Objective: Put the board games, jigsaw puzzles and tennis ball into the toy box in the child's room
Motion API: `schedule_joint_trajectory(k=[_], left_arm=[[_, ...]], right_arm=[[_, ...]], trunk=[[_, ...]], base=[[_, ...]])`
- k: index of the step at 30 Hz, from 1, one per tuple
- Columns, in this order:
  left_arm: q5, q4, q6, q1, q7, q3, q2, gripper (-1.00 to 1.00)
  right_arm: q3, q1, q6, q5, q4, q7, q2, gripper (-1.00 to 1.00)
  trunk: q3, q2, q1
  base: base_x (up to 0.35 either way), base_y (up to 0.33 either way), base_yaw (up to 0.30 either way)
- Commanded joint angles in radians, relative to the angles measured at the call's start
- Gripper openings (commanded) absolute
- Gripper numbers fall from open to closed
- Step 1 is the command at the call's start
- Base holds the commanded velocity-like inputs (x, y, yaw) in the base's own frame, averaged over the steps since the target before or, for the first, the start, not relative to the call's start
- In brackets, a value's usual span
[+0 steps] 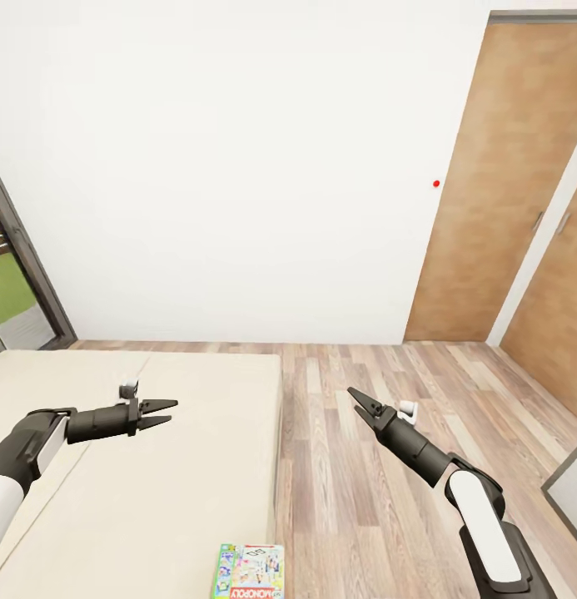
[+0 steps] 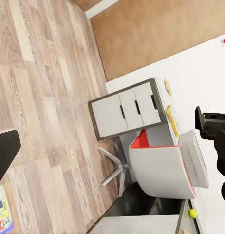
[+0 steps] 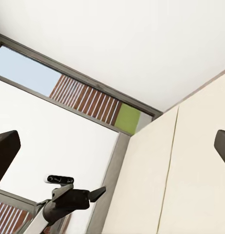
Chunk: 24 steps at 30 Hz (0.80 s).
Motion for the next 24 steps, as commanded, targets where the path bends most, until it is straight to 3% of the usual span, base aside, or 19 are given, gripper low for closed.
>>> schedule_joint_trajectory(k=[1,16,24], left_arm=[[0.002,0.000,0.009,-0.001,-0.002,0.000,0.000,1.00],[0.002,0.000,0.010,-0.001,-0.002,0.000,0.000,1.00],[0.002,0.000,0.009,-0.001,-0.001,0.000,0.000,1.00]], right_arm=[[-0.002,-0.001,0.007,-0.003,0.000,0.001,0.000,1.00],[0.000,-0.001,0.007,-0.003,0.000,0.001,0.000,1.00],[0.000,0.000,0.006,-0.003,0.000,0.001,0.001,1.00]], trunk=[[-0.002,-0.002,0.001],[-0.001,-0.002,0.001],[0.002,-0.002,0.001]], base=[[0.000,0.000,0.103],[0.000,0.000,0.092],[0.000,0.000,0.009]])
